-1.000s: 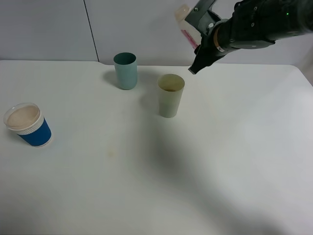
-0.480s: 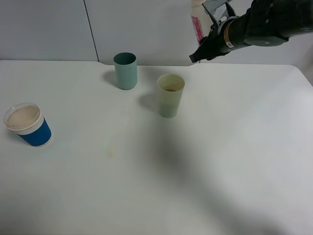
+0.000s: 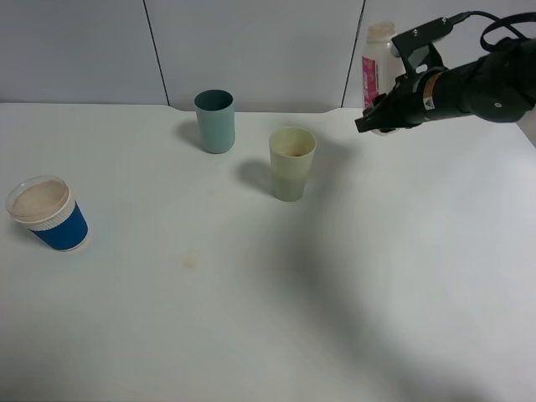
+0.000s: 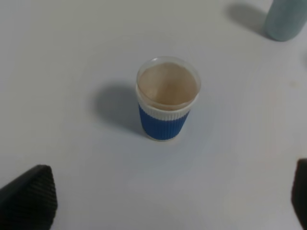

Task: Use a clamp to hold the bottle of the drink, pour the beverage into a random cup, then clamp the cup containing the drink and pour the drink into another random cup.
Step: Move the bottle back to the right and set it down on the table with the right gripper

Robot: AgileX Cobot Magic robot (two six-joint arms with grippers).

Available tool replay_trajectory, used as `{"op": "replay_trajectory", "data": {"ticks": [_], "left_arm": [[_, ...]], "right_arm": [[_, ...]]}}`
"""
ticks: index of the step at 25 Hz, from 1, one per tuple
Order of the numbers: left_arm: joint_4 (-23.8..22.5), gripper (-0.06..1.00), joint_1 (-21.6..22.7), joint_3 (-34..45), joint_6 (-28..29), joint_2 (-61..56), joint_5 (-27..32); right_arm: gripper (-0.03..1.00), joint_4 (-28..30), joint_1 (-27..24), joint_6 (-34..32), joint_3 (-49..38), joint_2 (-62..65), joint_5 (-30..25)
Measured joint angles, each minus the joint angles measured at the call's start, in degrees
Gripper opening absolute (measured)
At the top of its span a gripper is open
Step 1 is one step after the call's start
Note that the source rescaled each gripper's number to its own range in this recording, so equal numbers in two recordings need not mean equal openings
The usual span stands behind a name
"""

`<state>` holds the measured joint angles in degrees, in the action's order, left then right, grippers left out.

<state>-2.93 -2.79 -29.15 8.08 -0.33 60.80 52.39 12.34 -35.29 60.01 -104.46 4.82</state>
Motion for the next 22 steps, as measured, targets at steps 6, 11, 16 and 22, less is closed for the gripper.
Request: {"op": "replay_trajectory", "data": {"ticks": [6, 11, 16, 22], "left_arm": [[0.0, 0.97, 0.0, 0.0, 0.0, 0.0, 0.0], [0.0, 0.97, 0.0, 0.0, 0.0, 0.0, 0.0], [0.0, 0.97, 0.0, 0.0, 0.0, 0.0, 0.0], [0.0, 0.97, 0.0, 0.0, 0.0, 0.0, 0.0]], "right_arm": [[0.0, -24.29, -3.69, 28.67, -11.29, 2.51, 10.78], [0.0, -32.61, -5.98, 37.8, -18.04, 3.16, 19.15], [0.0, -33.6, -8.7, 38.58, -21.59, 3.21, 25.16], [0.0, -36.98, -11.14, 41.45, -24.05, 0.43, 36.22]]}}
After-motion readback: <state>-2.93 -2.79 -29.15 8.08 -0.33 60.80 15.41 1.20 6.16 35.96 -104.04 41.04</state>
